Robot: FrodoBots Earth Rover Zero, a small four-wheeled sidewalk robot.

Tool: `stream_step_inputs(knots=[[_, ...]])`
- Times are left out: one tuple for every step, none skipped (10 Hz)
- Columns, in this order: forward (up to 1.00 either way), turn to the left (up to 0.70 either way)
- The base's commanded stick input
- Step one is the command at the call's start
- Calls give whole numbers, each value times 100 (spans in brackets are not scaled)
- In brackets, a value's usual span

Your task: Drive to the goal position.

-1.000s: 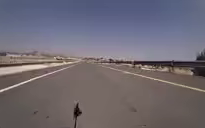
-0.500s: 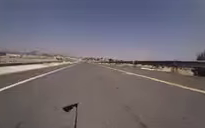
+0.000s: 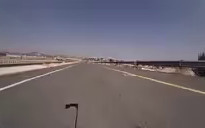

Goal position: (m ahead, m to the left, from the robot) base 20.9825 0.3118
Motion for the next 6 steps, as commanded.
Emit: stream_step_inputs(knots=[[70,0],[70,0],[70,0],[70,0],[70,0],[70,0]])
